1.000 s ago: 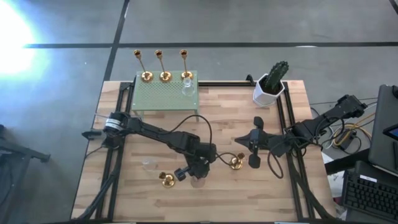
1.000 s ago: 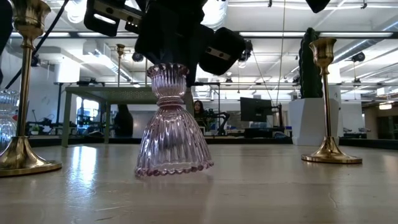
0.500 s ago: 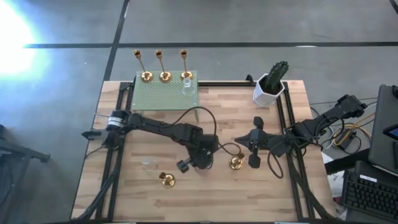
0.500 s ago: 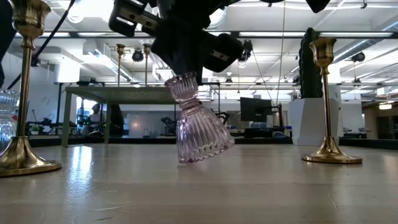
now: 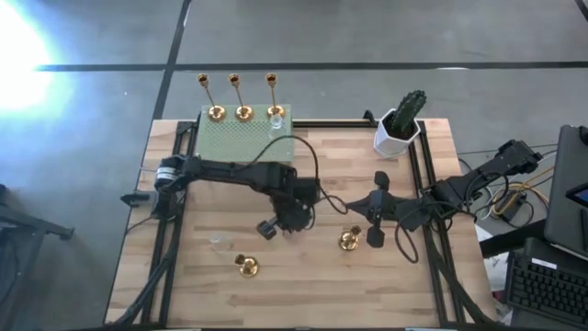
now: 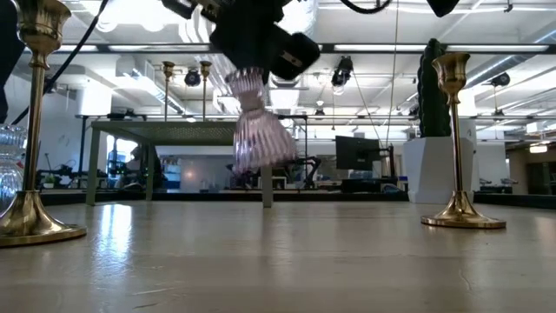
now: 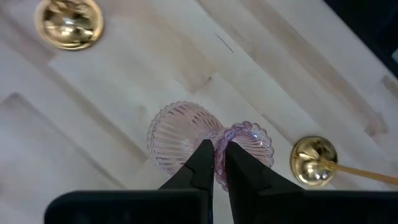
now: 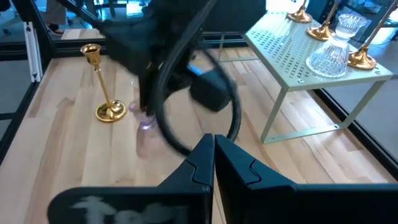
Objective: Pick & Place candle stick holders
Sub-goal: Put the pink candle holder on the shelf
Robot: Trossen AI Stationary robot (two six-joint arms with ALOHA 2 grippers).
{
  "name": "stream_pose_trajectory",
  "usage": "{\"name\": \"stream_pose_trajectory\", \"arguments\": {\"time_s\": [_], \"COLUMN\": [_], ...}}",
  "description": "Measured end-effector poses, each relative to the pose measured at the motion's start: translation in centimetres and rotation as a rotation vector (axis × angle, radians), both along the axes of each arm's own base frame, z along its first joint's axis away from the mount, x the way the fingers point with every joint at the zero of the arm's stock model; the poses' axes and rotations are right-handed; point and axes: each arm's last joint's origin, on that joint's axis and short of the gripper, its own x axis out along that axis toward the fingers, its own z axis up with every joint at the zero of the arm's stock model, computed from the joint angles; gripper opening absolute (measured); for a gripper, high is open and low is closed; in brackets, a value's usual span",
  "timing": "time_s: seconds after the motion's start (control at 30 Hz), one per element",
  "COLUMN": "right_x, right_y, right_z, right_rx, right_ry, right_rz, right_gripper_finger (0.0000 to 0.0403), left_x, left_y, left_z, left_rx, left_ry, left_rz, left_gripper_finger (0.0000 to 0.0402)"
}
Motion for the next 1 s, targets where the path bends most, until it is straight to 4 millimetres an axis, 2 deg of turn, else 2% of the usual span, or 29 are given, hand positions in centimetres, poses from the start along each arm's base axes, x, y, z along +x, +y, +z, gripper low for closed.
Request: {"name": "stream_pose_trajectory", "arguments": {"time_s": [0.13, 0.27, 0.53, 0.77, 1.0], "right_x": [0.0, 0.0, -0.1, -0.1, -0.1], "right_y": [0.0, 0.0, 0.0, -0.1, -0.1], "right_z": [-0.1, -0.1, -0.2, -0.2, -0.3], "right_rx": [-0.001, -0.002, -0.008, -0.034, -0.035], "right_ry": [0.007, 0.011, 0.022, 0.031, 0.033], "right_rz": [0.004, 0.004, 0.004, 0.014, 0.014], "right_gripper_finger": [0.0008, 0.0008, 0.0008, 0.0008, 0.0008], "left_x": [-1.1, -3.0, -8.9, -12.6, -14.7], "left_y": [1.6, 2.8, 5.5, 8.7, 11.0], "left_z": [3.4, 6.8, 13.2, 15.8, 16.2], "left_rx": [-0.011, -0.010, -0.035, -0.049, -0.117], "left_ry": [-0.049, -0.109, -0.230, -0.278, -0.234], "left_rz": [0.066, 0.145, 0.485, 0.886, 1.113], "left_gripper_finger": [0.0023, 0.0023, 0.0023, 0.0023, 0.0023]}}
